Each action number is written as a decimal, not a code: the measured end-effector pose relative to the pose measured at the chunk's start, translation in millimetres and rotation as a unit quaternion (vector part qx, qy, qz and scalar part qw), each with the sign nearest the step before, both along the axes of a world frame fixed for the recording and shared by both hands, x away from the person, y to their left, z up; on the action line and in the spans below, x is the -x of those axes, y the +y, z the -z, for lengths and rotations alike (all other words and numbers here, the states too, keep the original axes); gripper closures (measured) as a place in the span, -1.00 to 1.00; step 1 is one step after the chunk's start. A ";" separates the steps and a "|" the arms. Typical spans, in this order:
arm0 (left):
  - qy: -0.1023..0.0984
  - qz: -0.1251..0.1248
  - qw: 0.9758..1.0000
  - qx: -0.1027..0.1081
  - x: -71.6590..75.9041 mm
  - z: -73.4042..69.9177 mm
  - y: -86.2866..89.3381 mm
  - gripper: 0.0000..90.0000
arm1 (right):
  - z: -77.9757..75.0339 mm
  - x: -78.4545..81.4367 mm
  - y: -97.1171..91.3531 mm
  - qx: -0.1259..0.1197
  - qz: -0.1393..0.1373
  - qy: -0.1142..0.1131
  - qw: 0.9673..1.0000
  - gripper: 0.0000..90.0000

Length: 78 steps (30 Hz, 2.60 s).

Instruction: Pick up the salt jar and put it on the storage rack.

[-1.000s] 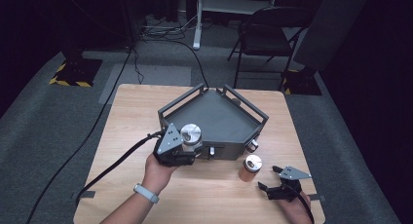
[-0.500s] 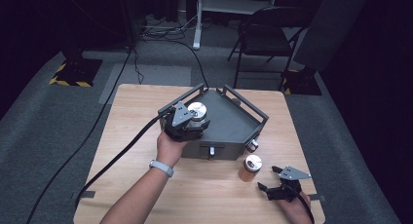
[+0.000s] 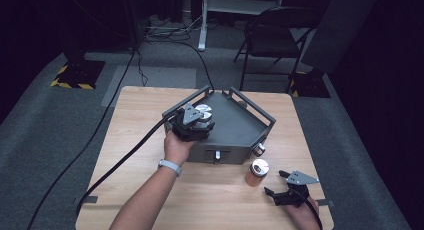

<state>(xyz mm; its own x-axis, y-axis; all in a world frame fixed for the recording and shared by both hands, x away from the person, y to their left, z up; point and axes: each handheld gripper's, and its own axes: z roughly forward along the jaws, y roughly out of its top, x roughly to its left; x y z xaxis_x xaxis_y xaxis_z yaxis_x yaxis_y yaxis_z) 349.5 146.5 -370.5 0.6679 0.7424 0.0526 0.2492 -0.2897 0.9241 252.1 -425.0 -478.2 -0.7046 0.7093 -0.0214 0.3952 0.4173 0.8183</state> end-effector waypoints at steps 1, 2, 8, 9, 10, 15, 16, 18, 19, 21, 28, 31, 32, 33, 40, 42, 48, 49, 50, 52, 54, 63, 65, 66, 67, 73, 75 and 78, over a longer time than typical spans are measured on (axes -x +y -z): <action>-0.003 0.001 1.000 0.001 0.1 1.3 0.6 -0.35 | 0.0 -0.1 0.0 0.000 0.000 0.000 1.000 -0.90; -0.008 0.002 1.000 0.004 0.6 3.3 1.4 -0.35 | 0.0 0.0 0.0 0.000 0.000 0.000 1.000 -0.90; -0.015 -0.007 1.000 0.014 8.9 0.5 7.0 -0.74 | 0.0 0.0 -0.1 0.000 -0.001 0.000 1.000 -0.90; -0.015 -0.007 1.000 0.014 8.9 0.5 7.0 -0.75 | 0.0 0.0 -0.1 0.000 -0.001 0.000 1.000 -0.90; -0.014 -0.007 1.000 0.018 11.1 0.2 9.0 -0.75 | 0.0 0.0 -0.1 0.000 -0.001 0.000 1.000 -0.90; -0.021 0.001 1.000 0.017 29.4 -1.9 18.8 -0.76 | 0.1 0.0 -0.1 0.000 -0.001 0.000 1.000 -0.90; -0.025 0.002 1.000 0.015 34.4 -2.0 21.1 -0.76 | 0.1 0.0 -0.1 0.000 -0.001 0.000 1.000 -0.90; -0.028 0.001 0.999 0.017 44.9 -1.5 26.8 -0.76 | 0.1 0.1 -0.1 0.000 -0.001 0.000 1.000 -0.90; -0.029 0.001 0.999 0.020 48.0 -1.0 29.5 -0.75 | 0.1 0.1 -0.1 0.000 -0.001 0.000 1.000 -0.90; -0.027 0.000 0.999 0.028 55.9 0.0 36.5 -0.75 | 0.1 0.1 -0.1 0.000 -0.001 0.000 1.000 -0.90; -0.013 0.000 1.000 0.026 79.6 14.5 51.7 -0.75 | 0.1 0.1 0.1 0.000 0.000 0.000 1.000 -0.90; -0.003 0.005 1.000 0.027 88.4 27.0 54.2 -0.75 | 0.2 0.2 0.2 0.000 0.000 0.000 1.000 -0.90; 0.000 0.006 1.000 0.023 92.0 31.6 54.5 -0.74 | 0.2 0.5 0.3 0.000 0.001 0.000 1.000 -0.90; 0.006 0.009 1.000 0.017 96.2 36.8 55.0 -0.74 | 0.2 0.5 0.3 0.000 0.001 0.000 1.000 -0.90; 0.044 0.011 0.999 -0.029 112.1 66.3 55.3 -0.74 | 0.2 0.6 0.4 0.000 0.001 -0.001 1.000 -0.90; 0.059 0.009 0.997 -0.042 113.5 73.8 54.0 -0.74 | 0.2 0.6 0.5 0.000 0.001 -0.001 1.000 -0.90; 0.083 0.022 0.993 -0.084 114.4 93.1 49.9 -0.74 | 0.2 0.5 0.3 0.000 0.001 -0.001 1.000 -0.90; 0.091 0.025 0.991 -0.090 112.4 95.2 50.0 -0.74 | 0.2 0.4 0.2 0.000 0.000 -0.001 1.000 -0.90; 0.101 0.027 0.990 -0.094 109.3 97.8 50.6 -0.74 | 0.2 0.4 0.2 0.000 0.000 -0.001 1.000 -0.90; 0.107 0.026 0.991 -0.074 107.3 104.9 56.4 -0.75 | 0.2 0.4 0.1 0.000 0.000 0.000 1.000 -0.90; 0.109 0.022 0.991 -0.074 105.6 104.1 56.8 -0.74 | 0.2 0.3 0.0 0.000 0.000 0.000 1.000 -0.90; 0.089 0.028 0.994 -0.053 106.9 117.9 56.3 -0.84 | 0.3 0.6 -0.4 0.000 -0.001 -0.001 1.000 -0.90; 0.089 0.026 0.994 -0.053 107.2 117.7 55.9 -0.84 | 0.4 0.6 -0.5 0.000 -0.002 -0.001 1.000 -0.90; 0.089 0.025 0.994 -0.053 107.4 117.8 55.7 -0.85 | 0.4 0.5 -0.6 0.000 -0.002 -0.001 1.000 -0.90; 0.089 0.024 0.994 -0.054 107.6 117.7 55.5 -0.84 | 0.4 0.5 -0.6 0.000 -0.002 -0.001 1.000 -0.90; 0.089 0.023 0.994 -0.053 107.8 117.7 55.2 -0.84 | 0.4 0.2 -0.9 0.000 -0.004 -0.001 1.000 -0.90; 0.089 0.024 0.994 -0.053 107.8 117.7 55.2 -0.84 | 0.4 0.3 -0.9 0.000 -0.004 -0.001 1.000 -0.90; 0.089 0.025 0.994 -0.053 107.6 117.9 55.5 -0.85 | 0.5 0.2 -0.8 0.000 -0.004 -0.001 1.000 -0.90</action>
<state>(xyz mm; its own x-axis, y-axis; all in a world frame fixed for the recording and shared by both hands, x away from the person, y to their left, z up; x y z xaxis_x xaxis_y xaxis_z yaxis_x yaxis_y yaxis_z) 241.9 202.0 -488.3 0.7096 0.7046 0.0066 0.3890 -0.3995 0.8301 251.9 -425.8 -478.7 -0.7098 0.7041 -0.0222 0.3907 0.4197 0.8193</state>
